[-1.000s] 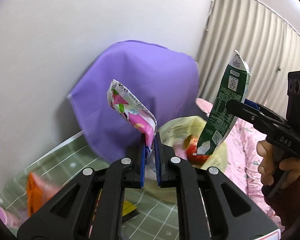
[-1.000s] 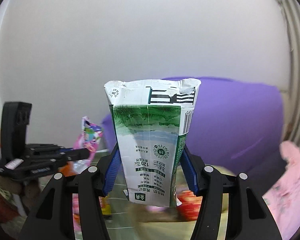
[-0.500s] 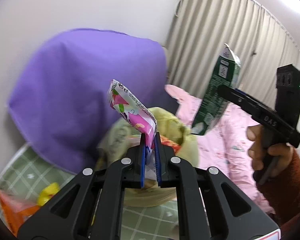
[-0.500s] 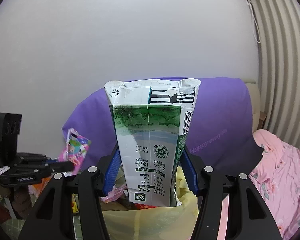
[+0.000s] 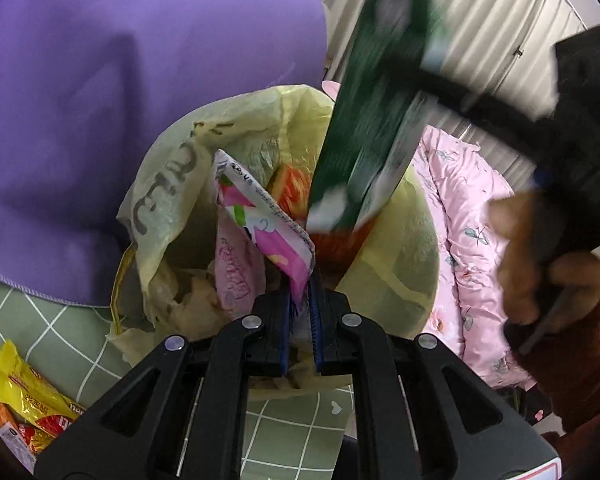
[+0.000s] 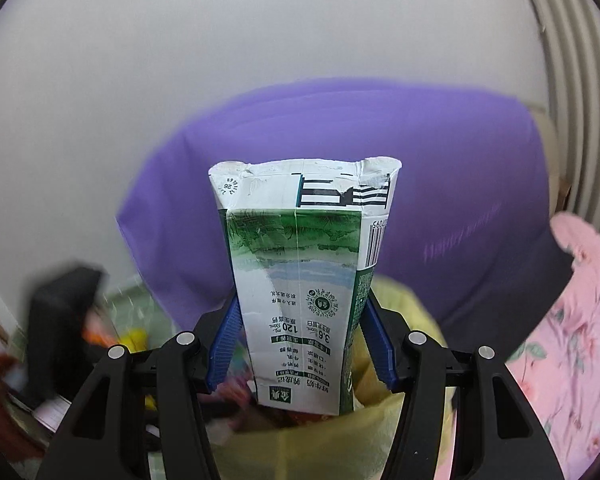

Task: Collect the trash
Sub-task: 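Carry the wrapper and milk carton over the yellow bag and lower them in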

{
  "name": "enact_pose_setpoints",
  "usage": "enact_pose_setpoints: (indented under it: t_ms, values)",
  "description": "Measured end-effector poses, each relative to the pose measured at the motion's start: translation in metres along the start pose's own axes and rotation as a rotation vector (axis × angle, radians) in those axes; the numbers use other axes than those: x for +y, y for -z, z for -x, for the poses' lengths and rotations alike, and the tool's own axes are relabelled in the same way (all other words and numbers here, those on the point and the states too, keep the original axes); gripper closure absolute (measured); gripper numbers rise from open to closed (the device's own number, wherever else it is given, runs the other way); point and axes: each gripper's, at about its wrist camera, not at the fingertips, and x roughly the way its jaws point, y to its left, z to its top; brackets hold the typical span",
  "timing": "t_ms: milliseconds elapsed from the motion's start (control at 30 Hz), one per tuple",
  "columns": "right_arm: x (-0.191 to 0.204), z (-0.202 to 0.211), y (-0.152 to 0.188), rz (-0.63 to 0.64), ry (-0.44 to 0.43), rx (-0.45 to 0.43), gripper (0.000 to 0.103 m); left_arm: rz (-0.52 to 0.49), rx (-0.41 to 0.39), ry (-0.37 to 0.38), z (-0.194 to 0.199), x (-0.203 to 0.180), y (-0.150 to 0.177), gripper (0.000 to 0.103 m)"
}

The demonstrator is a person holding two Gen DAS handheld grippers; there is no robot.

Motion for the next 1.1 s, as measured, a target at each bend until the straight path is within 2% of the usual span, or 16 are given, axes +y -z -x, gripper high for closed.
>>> enact_pose_setpoints:
  t_ms: [100,233,433,467,633,767,933,1100]
  values:
    - [-0.011,-0.019,0.019,-0.022,0.023,0.072,0.049,0.009,-0.001,-0.018,-0.004,0.007,-0.001,0.095]
    - [-0.026,-0.024,0.029,-0.041,0.053,0.118,0.049,0.019,-0.002,-0.03,-0.011,0.008,-0.002,0.095]
    - [-0.025,-0.017,0.04,-0.037,0.066,0.141,0.049,-0.002,-0.004,-0.032,-0.016,-0.002,-0.004,0.095]
    - [-0.026,-0.017,0.04,-0.037,0.068,0.144,0.049,-0.007,-0.006,-0.033,-0.014,0.0,-0.012,0.095]
    - [-0.031,-0.011,0.043,-0.037,0.077,0.153,0.049,-0.006,-0.025,-0.01,0.001,0.002,-0.009,0.095]
    - [-0.03,-0.005,0.041,-0.058,0.041,0.144,0.049,0.012,-0.035,0.049,0.019,0.005,0.0,0.063]
    - [-0.025,0.003,0.041,-0.048,0.064,0.123,0.047,0.002,-0.075,0.019,0.049,0.0,0.018,0.055]
    - [-0.019,0.016,0.04,-0.046,0.091,0.09,0.044,0.032,-0.15,-0.028,0.09,0.002,0.043,0.055]
